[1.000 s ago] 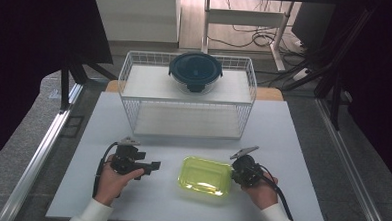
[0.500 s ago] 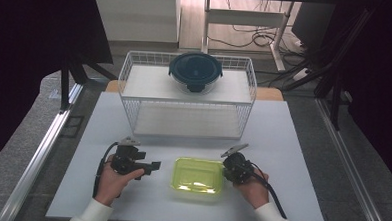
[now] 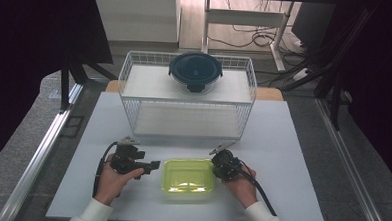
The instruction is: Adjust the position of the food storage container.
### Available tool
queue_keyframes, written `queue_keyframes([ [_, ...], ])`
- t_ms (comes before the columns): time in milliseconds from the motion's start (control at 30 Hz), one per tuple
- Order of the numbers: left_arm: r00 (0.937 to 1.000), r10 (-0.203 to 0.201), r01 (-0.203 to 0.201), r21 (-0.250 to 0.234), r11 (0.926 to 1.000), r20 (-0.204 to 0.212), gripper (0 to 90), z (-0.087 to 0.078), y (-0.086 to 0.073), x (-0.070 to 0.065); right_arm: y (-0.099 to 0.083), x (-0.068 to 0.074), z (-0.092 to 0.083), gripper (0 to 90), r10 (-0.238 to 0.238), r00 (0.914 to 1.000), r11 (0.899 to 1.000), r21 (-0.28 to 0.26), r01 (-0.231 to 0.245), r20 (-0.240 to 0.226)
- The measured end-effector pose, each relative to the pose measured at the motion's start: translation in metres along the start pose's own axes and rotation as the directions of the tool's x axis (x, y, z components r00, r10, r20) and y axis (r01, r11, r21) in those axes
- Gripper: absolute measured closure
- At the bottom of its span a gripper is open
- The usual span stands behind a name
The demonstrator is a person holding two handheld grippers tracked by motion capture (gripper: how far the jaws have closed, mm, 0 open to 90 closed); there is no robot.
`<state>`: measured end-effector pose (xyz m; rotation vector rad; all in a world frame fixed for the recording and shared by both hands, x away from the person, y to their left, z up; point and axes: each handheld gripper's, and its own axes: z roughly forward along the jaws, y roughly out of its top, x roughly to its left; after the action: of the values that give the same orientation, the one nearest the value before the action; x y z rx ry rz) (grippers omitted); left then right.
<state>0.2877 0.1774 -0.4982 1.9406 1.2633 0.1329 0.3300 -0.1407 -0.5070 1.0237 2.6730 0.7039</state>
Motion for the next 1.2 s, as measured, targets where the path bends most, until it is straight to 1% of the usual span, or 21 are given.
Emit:
queue_keyframes([
  [133, 1.0000, -0.001, 0.001, 0.000, 1.0000, -0.003, 22.9, -0.001, 0.000, 0.000, 0.001, 0.003, 0.000, 88.8, -0.015, 0.9999, 1.000, 0.001, 0.015, 0.002],
  [200, 1.0000, -0.005, 0.005, -0.006, 1.0000, -0.002, 22.9, -0.002, 0.000, -0.001, 0.001, 0.001, -0.005, 88.9, -0.023, 0.9996, 1.000, -0.009, 0.023, 0.017],
  [367, 1.0000, -0.010, 0.010, -0.021, 0.9997, 0.001, 22.9, -0.006, 0.000, -0.001, -0.003, -0.005, -0.024, 88.8, 0.002, 0.9993, 0.998, -0.070, 0.000, 0.038],
  [400, 0.9999, -0.011, 0.011, -0.023, 0.9997, 0.000, 22.9, -0.006, 0.000, -0.001, -0.004, -0.007, -0.028, 88.8, 0.004, 0.9993, 0.996, -0.084, 0.000, 0.038],
  [533, 0.9999, -0.014, 0.014, -0.031, 0.9994, 0.003, 22.9, -0.008, 0.000, -0.001, -0.015, -0.015, -0.039, 88.5, 0.047, 0.9986, 0.990, -0.133, -0.044, 0.024],
  [567, 0.9999, -0.013, 0.013, -0.033, 0.9994, 0.003, 22.9, -0.009, 0.000, -0.001, -0.018, -0.017, -0.041, 86.5, 0.062, 0.9979, 0.988, -0.145, -0.059, 0.017],
  [633, 0.9999, -0.015, 0.015, -0.036, 0.9992, 0.004, 22.8, -0.009, 0.000, -0.002, -0.022, -0.021, -0.043, 75.6, 0.091, 0.9958, 0.982, -0.165, -0.090, -0.002],
  [700, 0.9998, -0.017, 0.017, -0.039, 0.9991, 0.006, 22.7, -0.010, 0.000, -0.002, -0.025, -0.024, -0.046, 54.5, 0.137, 0.9906, 0.970, -0.200, -0.136, -0.011],
  [733, 0.9997, -0.022, 0.022, -0.043, 0.9988, 0.005, 22.5, -0.010, 0.000, -0.002, -0.025, -0.025, -0.046, 41.2, 0.165, 0.9863, 0.963, -0.217, -0.162, -0.007],
  [767, 0.9994, -0.033, 0.033, -0.051, 0.9982, 0.011, 22.2, -0.011, 0.000, -0.002, -0.025, -0.026, -0.047, 34.9, 0.185, 0.9827, 0.956, -0.229, -0.182, -0.007],
  [800, 0.9990, -0.041, 0.042, -0.058, 0.9975, 0.017, 21.5, -0.012, 0.000, -0.002, -0.025, -0.026, -0.048, 31.0, 0.200, 0.9794, 0.951, -0.234, -0.200, -0.023],
  [867, 0.9983, -0.053, 0.055, -0.077, 0.9955, 0.024, 20.7, -0.015, 0.001, -0.001, -0.025, -0.026, -0.049, 26.0, 0.218, 0.9744, 0.943, -0.247, -0.225, -0.055],
  [900, 0.9977, -0.061, 0.063, -0.084, 0.9945, 0.029, 20.6, -0.017, 0.001, 0.000, -0.025, -0.026, -0.050, 24.7, 0.224, 0.9724, 0.940, -0.249, -0.233, -0.064],
  [967, 0.9961, -0.077, 0.080, -0.094, 0.9923, 0.043, 20.3, -0.019, 0.000, 0.001, -0.025, -0.026, -0.050, 24.1, 0.228, 0.9688, 0.938, -0.244, -0.245, -0.097],
  [1033, 0.9952, -0.084, 0.089, -0.098, 0.9912, 0.050, 20.2, -0.020, 0.000, 0.002, -0.026, -0.026, -0.049, 23.9, 0.236, 0.9606, 0.933, -0.242, -0.266, -0.146],
  [1100, 0.9939, -0.094, 0.099, -0.095, 0.9905, 0.058, 20.2, -0.020, -0.001, 0.002, -0.026, -0.027, -0.049, 23.7, 0.244, 0.9494, 0.926, -0.244, -0.289, -0.198],
  [1133, 0.9939, -0.095, 0.100, -0.091, 0.9909, 0.056, 20.2, -0.019, -0.001, 0.002, -0.026, -0.027, -0.049, 23.6, 0.252, 0.9434, 0.921, -0.247, -0.302, -0.215],
  [1167, 0.9940, -0.096, 0.101, -0.084, 0.9914, 0.051, 20.3, -0.018, -0.001, 0.002, -0.026, -0.028, -0.049, 23.3, 0.258, 0.9389, 0.918, -0.247, -0.312, -0.228],
  [1200, 0.9935, -0.102, 0.106, -0.081, 0.9910, 0.050, 20.3, -0.017, -0.002, 0.002, -0.026, -0.028, -0.049, 22.5, 0.264, 0.9369, 0.915, -0.248, -0.318, -0.230],
])
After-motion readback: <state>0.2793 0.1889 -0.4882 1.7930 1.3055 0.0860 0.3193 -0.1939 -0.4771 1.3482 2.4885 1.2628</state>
